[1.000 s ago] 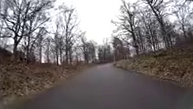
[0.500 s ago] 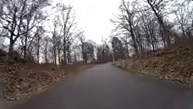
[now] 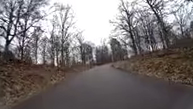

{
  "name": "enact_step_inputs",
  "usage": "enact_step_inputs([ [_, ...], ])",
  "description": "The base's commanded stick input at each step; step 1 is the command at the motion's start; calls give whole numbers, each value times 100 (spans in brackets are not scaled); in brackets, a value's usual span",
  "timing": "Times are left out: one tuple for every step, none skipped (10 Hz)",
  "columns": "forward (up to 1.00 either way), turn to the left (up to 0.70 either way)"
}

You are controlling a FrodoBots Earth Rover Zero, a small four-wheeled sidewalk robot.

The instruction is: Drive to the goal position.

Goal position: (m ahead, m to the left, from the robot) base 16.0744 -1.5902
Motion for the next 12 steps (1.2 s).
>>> enact_step_inputs([
  [100, 40],
  [100, 40],
  [100, 40],
  [100, 39],
  [100, 25],
  [100, 0],
  [100, 0],
  [100, 0],
  [100, 0],
  [100, 0],
  [100, 0],
  [100, 0],
])
